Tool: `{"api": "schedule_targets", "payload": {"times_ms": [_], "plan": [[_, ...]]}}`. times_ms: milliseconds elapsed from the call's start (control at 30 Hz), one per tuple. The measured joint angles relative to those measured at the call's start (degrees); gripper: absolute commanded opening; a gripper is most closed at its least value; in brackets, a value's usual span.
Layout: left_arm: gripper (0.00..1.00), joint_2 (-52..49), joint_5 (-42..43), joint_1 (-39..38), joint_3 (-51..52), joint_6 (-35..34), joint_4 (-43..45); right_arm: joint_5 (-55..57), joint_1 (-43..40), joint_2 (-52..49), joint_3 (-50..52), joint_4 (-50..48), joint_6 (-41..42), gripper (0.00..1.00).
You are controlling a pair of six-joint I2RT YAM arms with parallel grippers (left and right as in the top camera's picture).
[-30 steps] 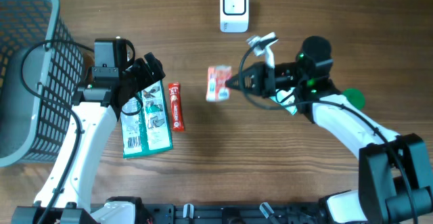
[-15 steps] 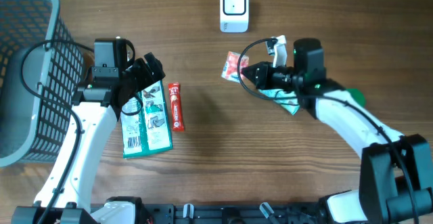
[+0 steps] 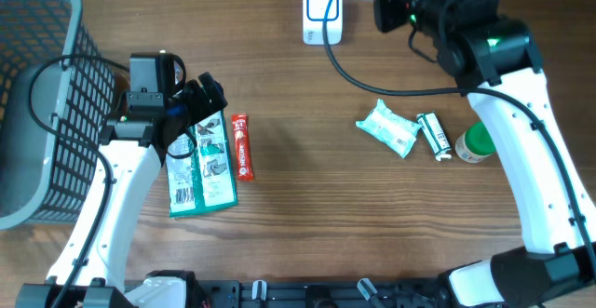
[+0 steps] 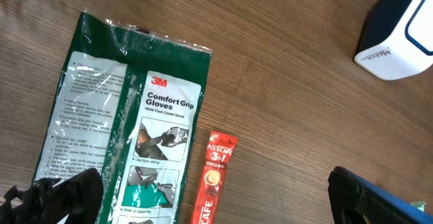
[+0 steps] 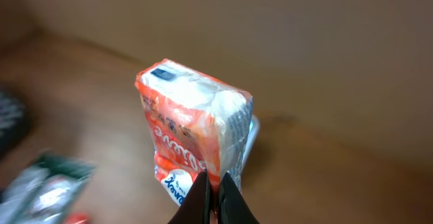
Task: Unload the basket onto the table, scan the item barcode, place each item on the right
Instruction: 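Hold the carton in front of the scanner window with the right gripper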
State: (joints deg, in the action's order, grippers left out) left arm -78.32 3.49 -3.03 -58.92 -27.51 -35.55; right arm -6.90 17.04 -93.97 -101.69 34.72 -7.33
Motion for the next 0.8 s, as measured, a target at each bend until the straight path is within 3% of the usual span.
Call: {"api": "schedule_targets", "payload": {"times_ms": [233, 533, 800], "plan": [[1.0, 0.0, 0.0, 0.0, 0.0, 0.0, 0.0, 13.1, 4.3, -8.0, -0.9, -9.2, -17.6, 0.04], [1.0, 0.0, 0.0, 0.0, 0.0, 0.0, 0.0, 27.1, 10.3, -24.6, -0.8, -23.8, -46.8, 0.04], [1.0, 0.0, 0.0, 0.0, 0.0, 0.0, 0.0, 35.8, 10.4, -33.4, -0.8, -31.3, -55.3, 0.04]]}}
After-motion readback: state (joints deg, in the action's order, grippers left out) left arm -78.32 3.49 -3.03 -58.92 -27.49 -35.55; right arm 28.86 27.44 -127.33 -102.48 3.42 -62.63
